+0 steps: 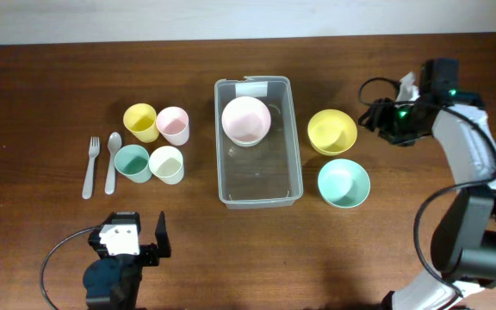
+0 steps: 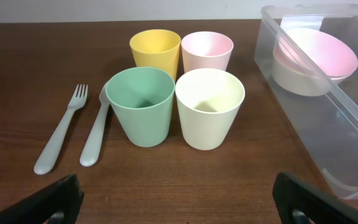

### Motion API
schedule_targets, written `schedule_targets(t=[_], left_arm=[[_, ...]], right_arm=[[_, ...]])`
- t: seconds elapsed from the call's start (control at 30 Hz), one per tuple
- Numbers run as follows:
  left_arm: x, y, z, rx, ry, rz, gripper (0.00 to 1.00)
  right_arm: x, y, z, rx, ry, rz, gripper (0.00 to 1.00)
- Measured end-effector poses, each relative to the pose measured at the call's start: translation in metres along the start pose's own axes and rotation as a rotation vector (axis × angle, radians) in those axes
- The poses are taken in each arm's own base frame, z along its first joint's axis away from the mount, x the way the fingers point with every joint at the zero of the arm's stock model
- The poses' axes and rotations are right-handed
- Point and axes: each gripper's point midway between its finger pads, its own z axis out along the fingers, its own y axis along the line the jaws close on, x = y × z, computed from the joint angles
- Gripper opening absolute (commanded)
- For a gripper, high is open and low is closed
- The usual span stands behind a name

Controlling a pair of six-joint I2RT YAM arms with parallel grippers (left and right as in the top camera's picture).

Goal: Pack container
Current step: 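Move the right gripper to the yellow bowl and grasp its rim, then carry the yellow bowl into the container onto the stacked bowls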

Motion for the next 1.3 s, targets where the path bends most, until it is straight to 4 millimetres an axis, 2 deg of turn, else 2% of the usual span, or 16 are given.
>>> schedule_targets(t=[0.1,0.17,0.23,0.37,0.43,0.57,0.67,0.8,0.83,0.9,0.93,1.03,1.07,1.1,1.17,1.3], left_arm=[[0.000,0.000,0.000,0.000,0.000,0.000,1.00],[0.000,0.000,0.000,0.000,0.000,0.000,1.00],[0.000,0.000,0.000,0.000,0.000,0.000,1.00],[0.000,0.000,0.000,0.000,0.000,0.000,1.00],[0.000,0.000,0.000,0.000,0.000,0.000,1.00],[0.000,0.000,0.000,0.000,0.000,0.000,1.00],[0.000,0.000,0.000,0.000,0.000,0.000,1.00],[0.000,0.000,0.000,0.000,0.000,0.000,1.00],[0.000,0.000,0.000,0.000,0.000,0.000,1.00],[0.000,0.000,0.000,0.000,0.000,0.000,1.00],[0.000,0.000,0.000,0.000,0.000,0.000,1.00],[0.000,0.000,0.000,0.000,0.000,0.000,1.00],[0.000,0.000,0.000,0.000,0.000,0.000,1.00],[0.000,0.000,0.000,0.000,0.000,0.000,1.00],[0.000,0.000,0.000,0.000,0.000,0.000,1.00],[0.000,0.000,0.000,0.000,0.000,0.000,1.00]], right_arm=[[-0.004,-0.001,0.024,-0.010,-0.016,-0.025,0.59],[-0.004,-0.001,0.049,-0.015,-0.001,-0.043,0.58],[0.000,-0.001,0.064,-0.016,0.019,-0.049,0.51],[0.011,-0.005,0.091,-0.011,0.063,-0.051,0.13],[0.013,-0.005,0.095,-0.011,0.072,-0.049,0.04],[0.012,-0.005,0.093,-0.010,0.076,-0.047,0.04],[0.002,0.005,0.081,-0.026,0.070,-0.049,0.04],[-0.027,0.047,0.033,-0.092,0.020,-0.085,0.04],[-0.037,0.069,0.009,-0.124,-0.014,-0.114,0.04],[-0.043,0.100,-0.022,-0.156,-0.045,-0.160,0.04],[-0.045,0.131,-0.045,-0.194,-0.078,-0.216,0.04],[-0.029,0.202,-0.070,-0.279,-0.122,-0.361,0.04],[-0.024,0.212,-0.070,-0.291,-0.119,-0.382,0.04],[-0.007,0.233,-0.063,-0.303,-0.098,-0.429,0.04],[0.014,0.252,-0.038,-0.274,-0.061,-0.484,0.04],[0.037,0.259,0.021,-0.181,-0.001,-0.536,0.04]])
